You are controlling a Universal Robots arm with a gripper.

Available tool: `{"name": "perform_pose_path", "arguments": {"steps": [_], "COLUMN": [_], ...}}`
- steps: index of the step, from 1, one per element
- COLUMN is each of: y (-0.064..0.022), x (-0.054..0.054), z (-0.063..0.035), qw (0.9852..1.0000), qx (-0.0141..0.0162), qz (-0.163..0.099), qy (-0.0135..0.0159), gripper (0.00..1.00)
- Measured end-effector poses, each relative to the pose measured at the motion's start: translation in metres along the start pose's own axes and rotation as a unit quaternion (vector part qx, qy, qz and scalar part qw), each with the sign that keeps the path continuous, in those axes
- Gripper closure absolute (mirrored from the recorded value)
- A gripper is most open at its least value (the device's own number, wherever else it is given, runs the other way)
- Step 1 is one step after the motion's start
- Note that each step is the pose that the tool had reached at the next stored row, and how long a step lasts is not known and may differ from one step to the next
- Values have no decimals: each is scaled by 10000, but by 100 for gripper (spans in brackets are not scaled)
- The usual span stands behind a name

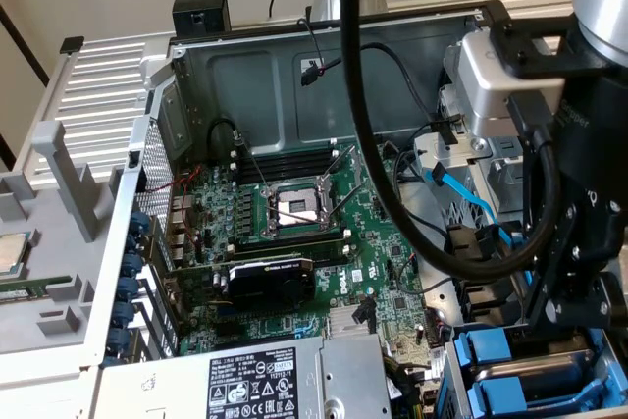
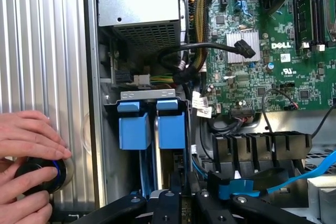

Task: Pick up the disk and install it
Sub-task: 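Insert the first disk wire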

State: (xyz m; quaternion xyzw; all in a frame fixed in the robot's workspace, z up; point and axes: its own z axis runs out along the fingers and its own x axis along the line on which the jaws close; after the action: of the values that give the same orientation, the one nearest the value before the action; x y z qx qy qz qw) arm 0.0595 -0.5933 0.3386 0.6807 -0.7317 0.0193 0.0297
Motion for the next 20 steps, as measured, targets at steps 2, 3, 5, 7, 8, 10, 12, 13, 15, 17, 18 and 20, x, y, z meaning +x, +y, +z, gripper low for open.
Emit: {"name": "perform_pose_path", "arguments": {"steps": [2,3,5,7,8,10,12,13,15,17,18,20], "y": [0,0,0,0,0,0,1,1,0,1,1,1], "x": [0,-1,-1,-4,-8,-14,-14,-14,-15,-18,-20,-25], "z": [1,1,1,0,-1,0,0,1,2,3,4,5], "qw": [10000,10000,10000,10000,10000,10000,10000,10000,10000,10000,10000,10000], "qx": [0,1,1,1,2,2,3,3,5,7,9,14], "qz": [0,0,0,0,1,1,1,1,1,1,2,2], "qy": [4,6,11,17,22,30,38,41,47,54,57,62], "gripper": [83,83,83,83,83,83,83,83,83,83,83,83]}}
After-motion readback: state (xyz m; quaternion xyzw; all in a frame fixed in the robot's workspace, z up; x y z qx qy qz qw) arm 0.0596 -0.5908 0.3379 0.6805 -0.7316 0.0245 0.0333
